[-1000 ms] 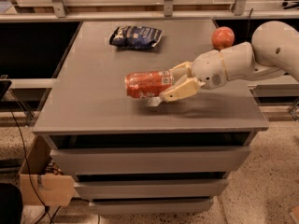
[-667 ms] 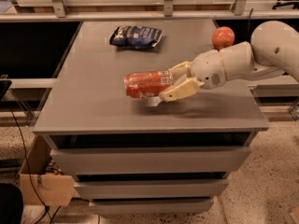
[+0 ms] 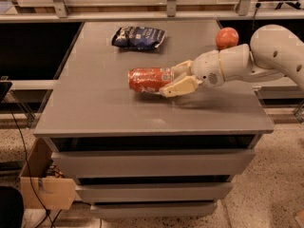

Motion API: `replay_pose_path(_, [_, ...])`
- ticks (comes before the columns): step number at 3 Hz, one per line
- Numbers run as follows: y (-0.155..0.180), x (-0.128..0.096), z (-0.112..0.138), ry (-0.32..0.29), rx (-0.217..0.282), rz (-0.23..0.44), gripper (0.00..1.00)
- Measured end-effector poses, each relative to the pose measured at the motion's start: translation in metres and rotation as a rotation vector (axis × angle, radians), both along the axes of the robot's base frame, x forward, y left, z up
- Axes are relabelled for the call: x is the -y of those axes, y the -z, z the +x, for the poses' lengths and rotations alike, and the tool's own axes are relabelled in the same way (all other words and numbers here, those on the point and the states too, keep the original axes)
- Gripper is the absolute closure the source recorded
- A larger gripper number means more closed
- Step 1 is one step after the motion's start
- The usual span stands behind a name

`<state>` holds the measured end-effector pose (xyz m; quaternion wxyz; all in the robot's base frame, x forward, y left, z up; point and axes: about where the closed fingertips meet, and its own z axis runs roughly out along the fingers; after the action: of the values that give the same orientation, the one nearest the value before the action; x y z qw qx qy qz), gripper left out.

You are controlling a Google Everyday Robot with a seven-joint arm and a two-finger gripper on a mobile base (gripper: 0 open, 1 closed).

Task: Move coke can near blue chip bag

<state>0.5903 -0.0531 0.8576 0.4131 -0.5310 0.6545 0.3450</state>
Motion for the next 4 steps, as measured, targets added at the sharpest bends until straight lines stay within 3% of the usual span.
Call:
replay_pose_path(2, [0.002,0.003,0.060,0.142,0.036,0.013,1.00])
replay_pose_path(4, [0.010,-0.002,0.112,0.220,0.053,0.043,1.00])
